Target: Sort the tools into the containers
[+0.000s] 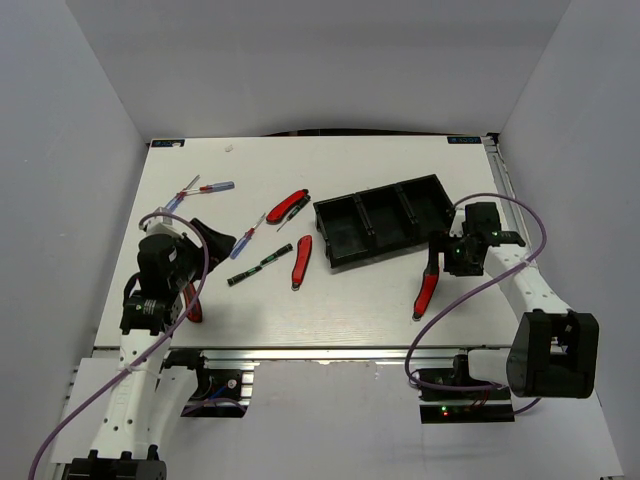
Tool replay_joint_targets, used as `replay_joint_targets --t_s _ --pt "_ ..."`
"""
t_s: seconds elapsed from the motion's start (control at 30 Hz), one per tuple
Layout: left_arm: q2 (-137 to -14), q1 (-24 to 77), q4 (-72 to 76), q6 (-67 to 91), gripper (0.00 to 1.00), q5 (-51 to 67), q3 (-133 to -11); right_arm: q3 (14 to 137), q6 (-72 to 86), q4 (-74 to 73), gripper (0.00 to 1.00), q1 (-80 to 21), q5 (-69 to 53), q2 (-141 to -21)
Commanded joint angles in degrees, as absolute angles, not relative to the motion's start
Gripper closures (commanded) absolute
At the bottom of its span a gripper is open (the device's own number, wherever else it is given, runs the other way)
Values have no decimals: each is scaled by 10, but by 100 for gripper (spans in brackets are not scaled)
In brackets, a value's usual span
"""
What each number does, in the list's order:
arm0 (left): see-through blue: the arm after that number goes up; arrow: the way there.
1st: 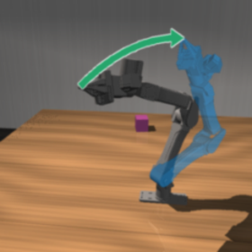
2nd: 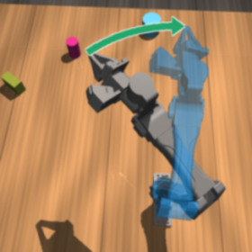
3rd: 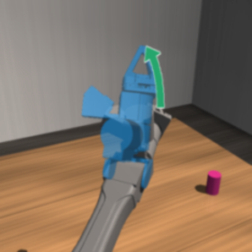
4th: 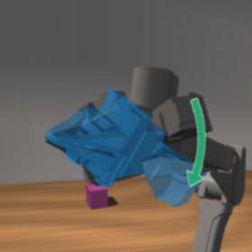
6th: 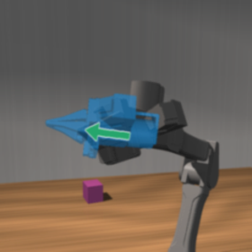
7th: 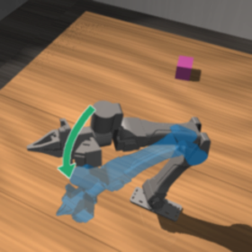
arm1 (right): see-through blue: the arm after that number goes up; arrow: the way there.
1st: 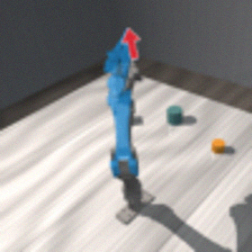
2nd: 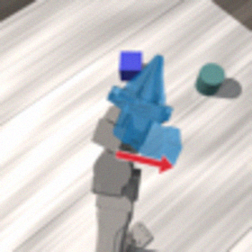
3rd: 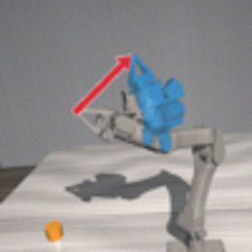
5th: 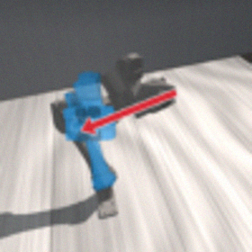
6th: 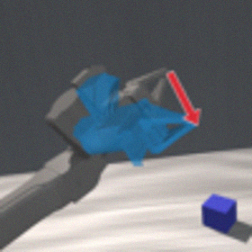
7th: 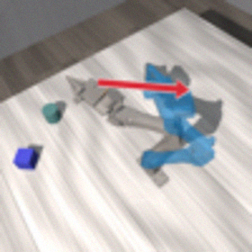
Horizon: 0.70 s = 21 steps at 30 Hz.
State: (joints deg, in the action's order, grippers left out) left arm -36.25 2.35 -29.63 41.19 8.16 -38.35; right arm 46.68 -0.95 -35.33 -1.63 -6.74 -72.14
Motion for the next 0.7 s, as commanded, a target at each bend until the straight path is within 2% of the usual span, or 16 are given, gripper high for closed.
replay_joint_targets --t_s 0.0,0.3,0.67 --pt "-354 22 -314 421 2 63 -392 459 58 -325 16 -20 -12 -710" --pt "-350 23 -328 430 2 70 -392 395 121 -289 16 -48 -13 -709" --pt "-355 22 -337 436 2 79 -385 338 174 -220 22 -83 21 -722"
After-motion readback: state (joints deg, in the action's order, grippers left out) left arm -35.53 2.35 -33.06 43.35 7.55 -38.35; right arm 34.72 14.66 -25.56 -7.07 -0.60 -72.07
